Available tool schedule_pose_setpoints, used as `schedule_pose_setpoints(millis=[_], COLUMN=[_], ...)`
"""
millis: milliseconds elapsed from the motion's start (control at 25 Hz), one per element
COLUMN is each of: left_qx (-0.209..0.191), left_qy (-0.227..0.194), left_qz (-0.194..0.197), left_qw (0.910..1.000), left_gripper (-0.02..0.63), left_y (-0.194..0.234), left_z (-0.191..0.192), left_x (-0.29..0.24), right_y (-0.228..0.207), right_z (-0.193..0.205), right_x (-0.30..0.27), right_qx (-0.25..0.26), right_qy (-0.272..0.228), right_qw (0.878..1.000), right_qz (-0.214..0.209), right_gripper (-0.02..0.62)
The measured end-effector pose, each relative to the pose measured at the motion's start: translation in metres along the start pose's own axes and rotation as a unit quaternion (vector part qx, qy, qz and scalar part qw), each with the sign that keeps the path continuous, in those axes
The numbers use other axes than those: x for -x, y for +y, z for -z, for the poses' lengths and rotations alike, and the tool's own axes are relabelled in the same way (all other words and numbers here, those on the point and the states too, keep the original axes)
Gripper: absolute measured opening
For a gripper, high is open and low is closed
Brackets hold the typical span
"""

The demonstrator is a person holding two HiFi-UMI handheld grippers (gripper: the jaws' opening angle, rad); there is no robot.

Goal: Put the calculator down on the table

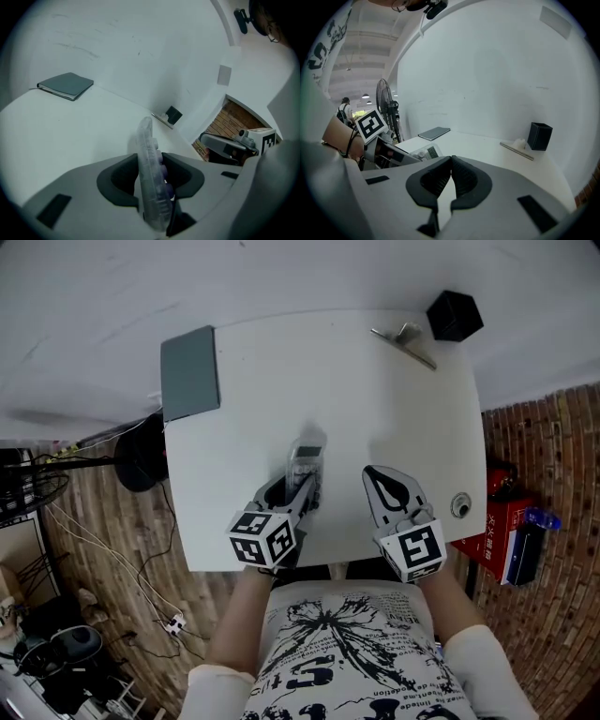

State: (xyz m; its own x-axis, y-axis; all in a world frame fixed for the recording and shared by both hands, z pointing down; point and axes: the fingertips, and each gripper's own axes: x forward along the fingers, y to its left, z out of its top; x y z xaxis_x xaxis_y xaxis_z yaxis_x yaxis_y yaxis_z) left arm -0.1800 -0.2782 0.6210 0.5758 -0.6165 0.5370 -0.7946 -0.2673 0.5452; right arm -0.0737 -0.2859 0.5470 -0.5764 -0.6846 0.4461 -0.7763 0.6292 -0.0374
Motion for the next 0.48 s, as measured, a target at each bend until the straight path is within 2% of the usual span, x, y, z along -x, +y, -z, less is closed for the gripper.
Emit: schedule_pose_setpoints(millis=[120, 320, 480], left_qx=[-0.006, 0.008, -0.015], left_qy=[0.009, 0.01, 0.009], left_qz=[-0.011, -0.033, -0.058], left_qw=[0.9999, 0.9994, 0.9982], left_gripper=[0.166, 0.187, 0.227], left_y=[0.006, 0.018, 0.03], left_z=[0.0, 0.004, 0.004], left_x=[-0.001, -0.001, 0.003], right_y=[0.001, 0.0, 0.003], right_z=[-0.001, 0.003, 0.002], right_x=[-0.003, -0.007, -0.012], right_qx=[0.0, -0.001, 0.002], right_qy=[0.001, 0.009, 0.014], right_qw=[1.0, 1.0, 1.0], right_qz=[0.002, 0.002, 0.001], right_gripper=[0.015, 0.015, 0.015])
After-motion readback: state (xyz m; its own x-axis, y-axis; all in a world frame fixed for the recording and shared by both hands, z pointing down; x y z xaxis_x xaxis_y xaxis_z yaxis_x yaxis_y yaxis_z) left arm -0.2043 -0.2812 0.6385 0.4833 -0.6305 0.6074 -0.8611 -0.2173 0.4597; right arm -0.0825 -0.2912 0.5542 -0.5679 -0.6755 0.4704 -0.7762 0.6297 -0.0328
